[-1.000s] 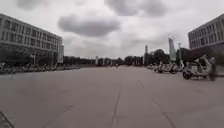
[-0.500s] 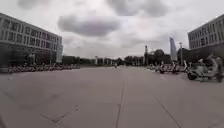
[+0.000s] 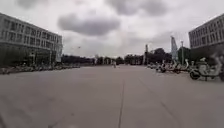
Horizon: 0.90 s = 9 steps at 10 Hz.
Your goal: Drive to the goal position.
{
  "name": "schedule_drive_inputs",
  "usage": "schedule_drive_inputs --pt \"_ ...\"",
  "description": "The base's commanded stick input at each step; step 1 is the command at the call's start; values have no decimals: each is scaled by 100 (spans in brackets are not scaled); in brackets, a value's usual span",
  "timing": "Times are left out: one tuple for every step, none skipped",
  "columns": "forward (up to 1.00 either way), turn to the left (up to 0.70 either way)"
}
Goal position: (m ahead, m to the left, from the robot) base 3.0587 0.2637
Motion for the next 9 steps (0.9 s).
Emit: schedule_drive_inputs --pt "70 6" --pt "70 6" --pt "70 6" --pt "70 5" --pt "70 3" --pt "70 2" --pt "70 0" --pt "70 -1" --pt "70 -3"
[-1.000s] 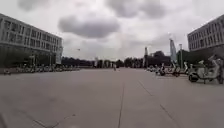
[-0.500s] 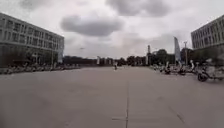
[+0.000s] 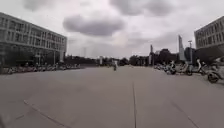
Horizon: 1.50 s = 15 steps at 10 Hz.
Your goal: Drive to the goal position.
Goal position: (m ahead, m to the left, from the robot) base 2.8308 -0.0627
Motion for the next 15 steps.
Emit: schedule_drive_inputs --pt "70 -4" --pt "70 -6" --pt "70 -8" --pt "70 -8" --pt "70 -8" --pt "70 -8" --pt "70 -8" --pt "70 -8" --pt "70 -8" --pt "70 -8" --pt "70 -8" --pt "70 -8" --pt "70 -8" --pt "70 -8" --pt "70 -8"
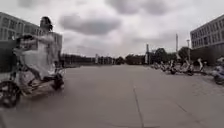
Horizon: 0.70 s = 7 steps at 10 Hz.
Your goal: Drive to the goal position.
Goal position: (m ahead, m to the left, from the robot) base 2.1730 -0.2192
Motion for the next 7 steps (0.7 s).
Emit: schedule_drive_inputs --pt "70 -8" --pt "70 -8" --pt "70 -8" --pt "70 -8" --pt "70 -8" --pt "70 -8" --pt "70 -8"
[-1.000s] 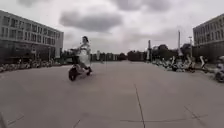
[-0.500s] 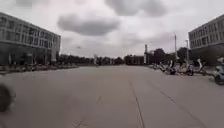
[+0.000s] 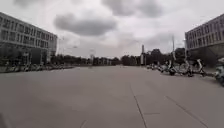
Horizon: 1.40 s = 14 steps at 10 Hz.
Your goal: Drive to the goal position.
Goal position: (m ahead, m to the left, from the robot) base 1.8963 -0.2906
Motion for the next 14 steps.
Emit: schedule_drive_inputs --pt "70 -8" --pt "70 -8" --pt "70 -8" --pt "70 -8" --pt "70 -8" --pt "70 -8" --pt "70 -8" --pt "70 -8" --pt "70 -8" --pt "70 -8" --pt "70 -8" --pt "70 -8" --pt "70 -8" --pt "70 -8"
